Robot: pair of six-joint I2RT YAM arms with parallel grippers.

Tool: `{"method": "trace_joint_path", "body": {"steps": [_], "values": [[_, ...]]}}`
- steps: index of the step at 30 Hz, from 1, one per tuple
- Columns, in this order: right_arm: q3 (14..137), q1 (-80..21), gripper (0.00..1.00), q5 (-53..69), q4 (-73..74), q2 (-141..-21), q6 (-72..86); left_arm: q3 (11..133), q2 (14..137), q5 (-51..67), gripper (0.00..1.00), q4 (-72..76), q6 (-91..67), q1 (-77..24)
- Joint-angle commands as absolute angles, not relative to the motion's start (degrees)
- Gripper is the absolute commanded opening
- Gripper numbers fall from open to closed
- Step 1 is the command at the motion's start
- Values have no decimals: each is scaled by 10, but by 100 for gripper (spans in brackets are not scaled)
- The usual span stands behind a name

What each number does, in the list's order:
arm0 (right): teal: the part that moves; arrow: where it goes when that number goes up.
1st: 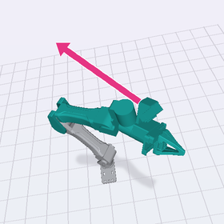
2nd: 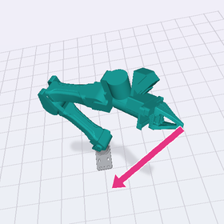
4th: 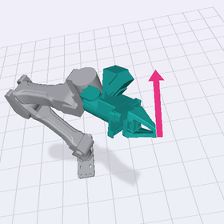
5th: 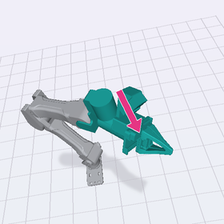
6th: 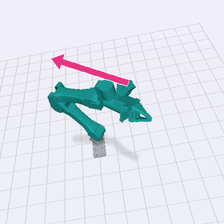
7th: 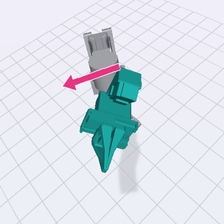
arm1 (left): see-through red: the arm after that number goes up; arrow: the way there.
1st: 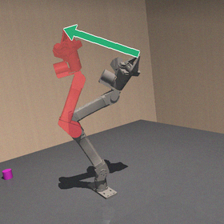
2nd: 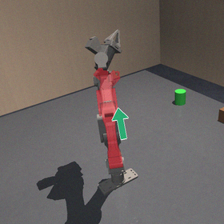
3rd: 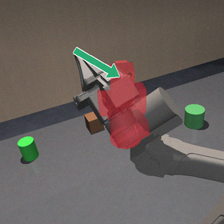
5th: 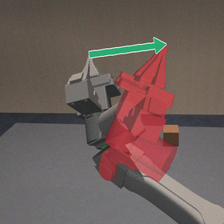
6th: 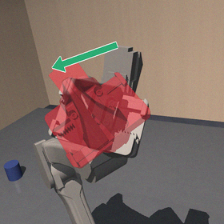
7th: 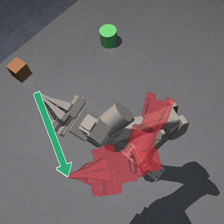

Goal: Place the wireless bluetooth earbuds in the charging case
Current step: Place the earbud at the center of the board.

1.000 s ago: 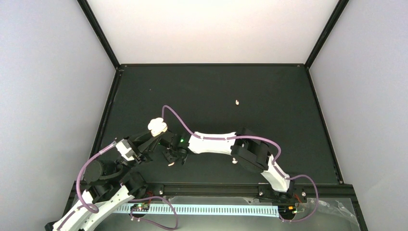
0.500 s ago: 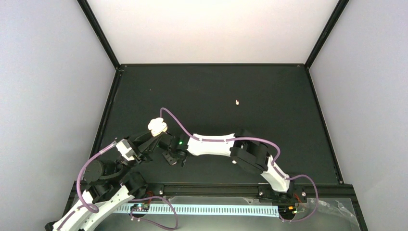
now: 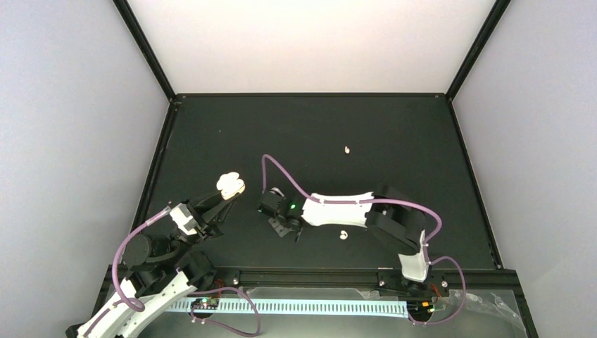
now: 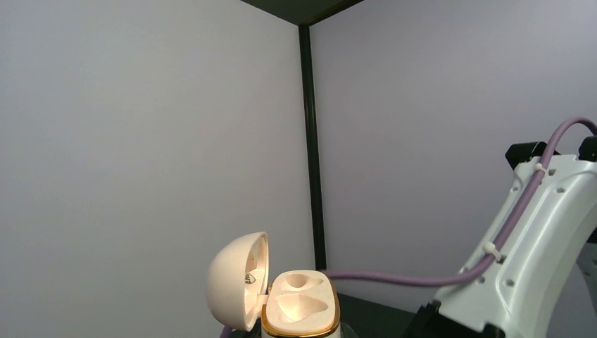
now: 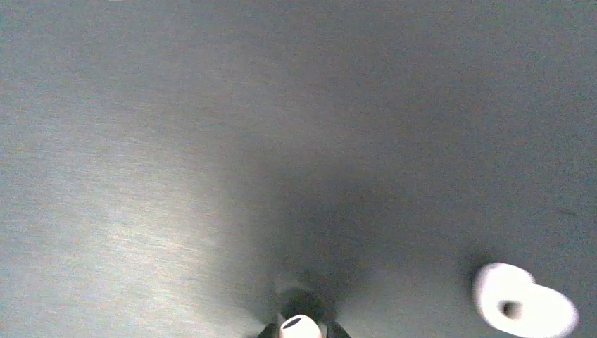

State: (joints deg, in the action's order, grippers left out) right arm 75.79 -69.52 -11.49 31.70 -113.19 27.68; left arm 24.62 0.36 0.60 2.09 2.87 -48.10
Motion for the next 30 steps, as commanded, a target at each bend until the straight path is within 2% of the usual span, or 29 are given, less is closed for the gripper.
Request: {"method": "trace_joint_path", "body": {"steps": [1, 8, 13, 21, 30], "values": [[708, -664, 16, -171, 314, -1060, 244, 261, -56, 12, 2, 21, 28, -482], [652, -615, 15, -242, 332, -997, 198, 260, -24, 37, 1, 36, 18, -482], [604, -541, 15, -227, 306, -965, 205, 255, 4, 60, 1, 63, 13, -482], [643, -482, 15, -222, 286, -1018, 164, 257, 43, 95, 2, 77, 7, -482], [663, -475, 17, -192, 293, -1055, 159, 254, 38, 108, 2, 70, 10, -482]]}}
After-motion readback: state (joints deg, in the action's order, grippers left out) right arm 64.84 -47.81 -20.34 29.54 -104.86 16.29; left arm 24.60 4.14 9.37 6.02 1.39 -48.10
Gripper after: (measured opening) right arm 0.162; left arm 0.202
